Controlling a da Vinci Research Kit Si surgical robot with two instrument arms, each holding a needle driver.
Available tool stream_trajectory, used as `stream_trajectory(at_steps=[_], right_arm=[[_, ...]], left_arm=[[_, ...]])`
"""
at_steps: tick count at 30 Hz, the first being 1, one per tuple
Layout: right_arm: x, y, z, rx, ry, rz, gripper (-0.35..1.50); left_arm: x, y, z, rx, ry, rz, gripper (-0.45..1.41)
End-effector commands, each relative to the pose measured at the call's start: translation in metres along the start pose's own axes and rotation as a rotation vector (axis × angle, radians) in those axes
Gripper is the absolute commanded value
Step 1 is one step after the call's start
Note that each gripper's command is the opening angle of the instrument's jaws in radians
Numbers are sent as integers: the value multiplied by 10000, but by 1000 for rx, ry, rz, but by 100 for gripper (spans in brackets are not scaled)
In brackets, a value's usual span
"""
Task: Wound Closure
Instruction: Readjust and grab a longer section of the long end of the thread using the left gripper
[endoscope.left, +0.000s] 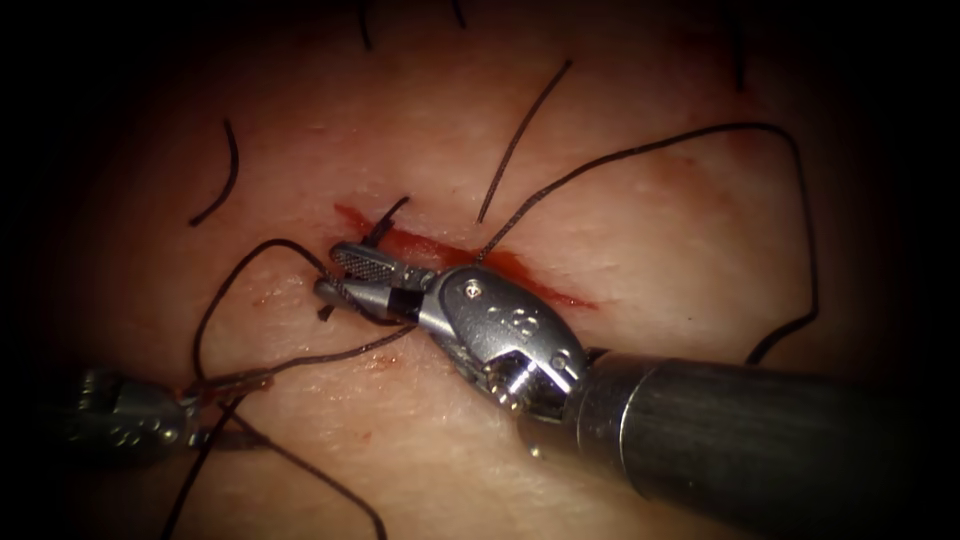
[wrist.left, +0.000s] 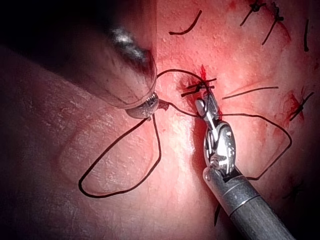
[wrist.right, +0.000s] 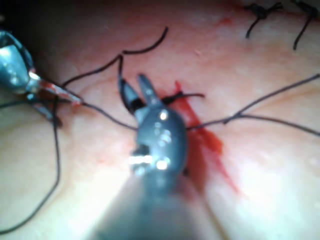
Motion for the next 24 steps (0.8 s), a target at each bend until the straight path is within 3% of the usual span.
stream_trajectory(at_steps=[1, 15, 24], right_arm=[[-7, -1, 6, 2, 1, 1, 19], [-7, -1, 6, 8, -2, -6, 15], [-7, -1, 5, 8, -2, -12, 15]], left_arm=[[0, 10, 6, -1, -2, -5, 56], [12, 24, -13, 12, -23, -29, 64], [39, 27, -37, 12, -1, -21, 74]])
